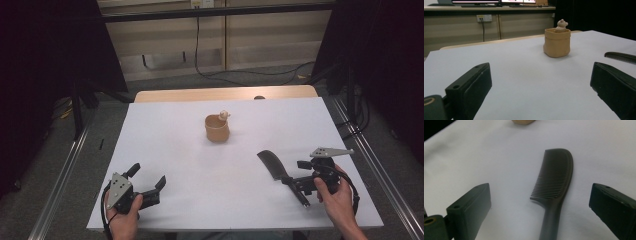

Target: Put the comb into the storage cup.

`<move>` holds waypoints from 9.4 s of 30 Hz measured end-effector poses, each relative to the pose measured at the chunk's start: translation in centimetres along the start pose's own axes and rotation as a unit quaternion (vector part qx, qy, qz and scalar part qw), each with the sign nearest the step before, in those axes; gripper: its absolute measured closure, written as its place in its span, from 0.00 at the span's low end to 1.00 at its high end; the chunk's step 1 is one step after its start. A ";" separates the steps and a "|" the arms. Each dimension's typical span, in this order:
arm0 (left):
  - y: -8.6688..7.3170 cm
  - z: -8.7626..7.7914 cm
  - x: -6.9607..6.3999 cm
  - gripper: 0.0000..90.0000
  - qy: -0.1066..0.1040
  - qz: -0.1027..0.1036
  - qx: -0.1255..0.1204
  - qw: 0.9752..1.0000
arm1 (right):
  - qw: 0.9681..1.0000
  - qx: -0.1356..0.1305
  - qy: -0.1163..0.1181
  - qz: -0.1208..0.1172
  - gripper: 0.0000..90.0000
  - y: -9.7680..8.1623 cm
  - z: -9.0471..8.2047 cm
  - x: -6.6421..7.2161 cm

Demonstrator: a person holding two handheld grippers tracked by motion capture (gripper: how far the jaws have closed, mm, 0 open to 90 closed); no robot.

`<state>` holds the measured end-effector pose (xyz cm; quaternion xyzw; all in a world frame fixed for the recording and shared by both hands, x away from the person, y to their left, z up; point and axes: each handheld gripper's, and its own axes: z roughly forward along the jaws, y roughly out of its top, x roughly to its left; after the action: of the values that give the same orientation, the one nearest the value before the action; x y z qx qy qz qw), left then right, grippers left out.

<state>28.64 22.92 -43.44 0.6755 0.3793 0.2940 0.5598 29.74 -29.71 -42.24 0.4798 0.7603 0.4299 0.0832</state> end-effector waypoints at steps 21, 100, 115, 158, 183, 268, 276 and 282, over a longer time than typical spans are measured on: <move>0.0 0.6 0.0 0.04 -0.006 0.002 0.007 1.000 | 0.995 0.095 0.010 -0.041 0.16 2.4 1.6 -0.1; 0.0 0.7 -0.1 0.04 -0.020 0.010 0.014 1.000 | 0.960 0.266 -0.072 -0.044 0.81 3.2 4.0 0.3; 0.1 0.7 -0.1 0.04 -0.024 0.009 0.014 1.000 | 0.976 0.206 -0.055 -0.040 0.81 3.9 2.5 0.3; 0.1 0.5 0.1 0.04 -0.023 0.005 0.009 1.000 | 0.995 -0.031 -0.031 -0.092 0.81 4.6 1.0 1.7; 0.1 0.5 0.2 0.04 -0.020 0.002 0.009 1.000 | 0.984 -0.140 -0.017 -0.108 0.81 5.0 1.9 3.2; 0.2 0.7 0.0 0.04 -0.034 0.004 0.006 0.999 | 0.955 -0.277 0.036 -0.102 0.81 16.0 8.8 5.0; 0.2 0.7 0.1 0.04 -0.033 0.005 0.006 0.999 | 0.955 -0.275 0.036 -0.102 0.81 17.0 9.9 5.1; 0.2 0.7 0.1 0.04 -0.034 0.008 0.006 0.999 | 0.955 -0.277 0.041 -0.101 0.81 17.3 10.6 5.3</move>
<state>29.29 22.65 -43.38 0.6912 0.3568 0.2733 0.5659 44.06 -16.47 -34.57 0.3405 0.6591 0.6317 0.2248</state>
